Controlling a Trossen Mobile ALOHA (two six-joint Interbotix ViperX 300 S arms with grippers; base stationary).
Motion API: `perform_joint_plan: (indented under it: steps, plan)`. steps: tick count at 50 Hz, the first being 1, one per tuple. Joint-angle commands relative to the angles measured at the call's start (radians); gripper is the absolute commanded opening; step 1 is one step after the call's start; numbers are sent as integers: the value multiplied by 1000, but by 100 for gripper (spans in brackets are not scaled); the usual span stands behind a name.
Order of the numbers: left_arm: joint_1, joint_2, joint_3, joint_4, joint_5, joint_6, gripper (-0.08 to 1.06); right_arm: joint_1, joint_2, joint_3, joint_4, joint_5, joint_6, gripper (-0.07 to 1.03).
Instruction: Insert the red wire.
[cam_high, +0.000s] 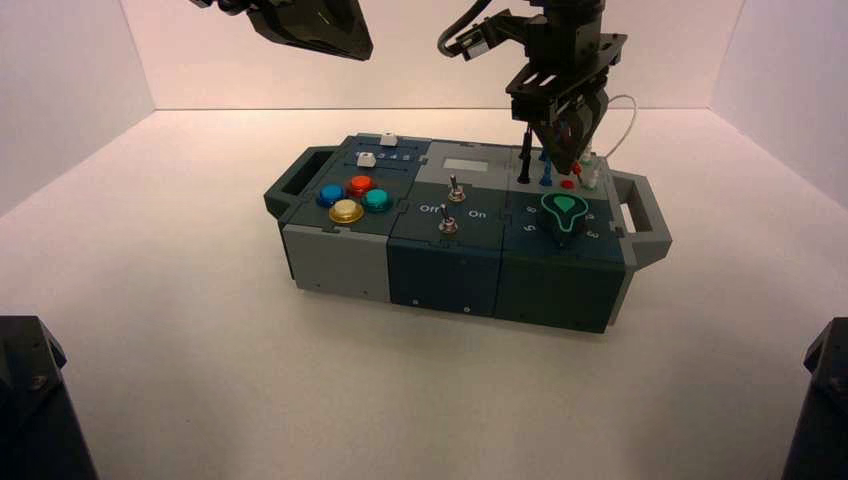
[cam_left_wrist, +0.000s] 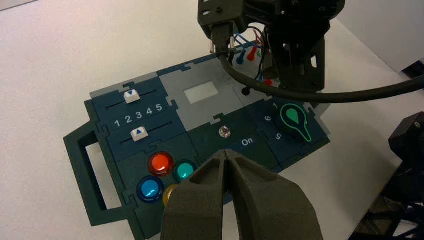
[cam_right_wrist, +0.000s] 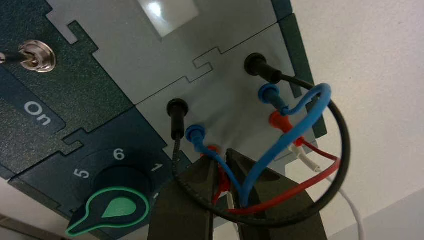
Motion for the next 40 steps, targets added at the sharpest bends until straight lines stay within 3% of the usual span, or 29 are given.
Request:
perform_joint_plan:
  steps: [1, 29, 40]
  plan:
    - [3, -11, -21, 2, -9, 3, -3, -14, -35, -28, -11, -14, 8, -2]
    - [3, -5, -23, 0, -3, -3, -3, -14, -152, 52, 0, -80, 86, -2]
    - [3, 2, -23, 0, -3, -2, -3, -9, -186, 89, 49, -107, 95, -2]
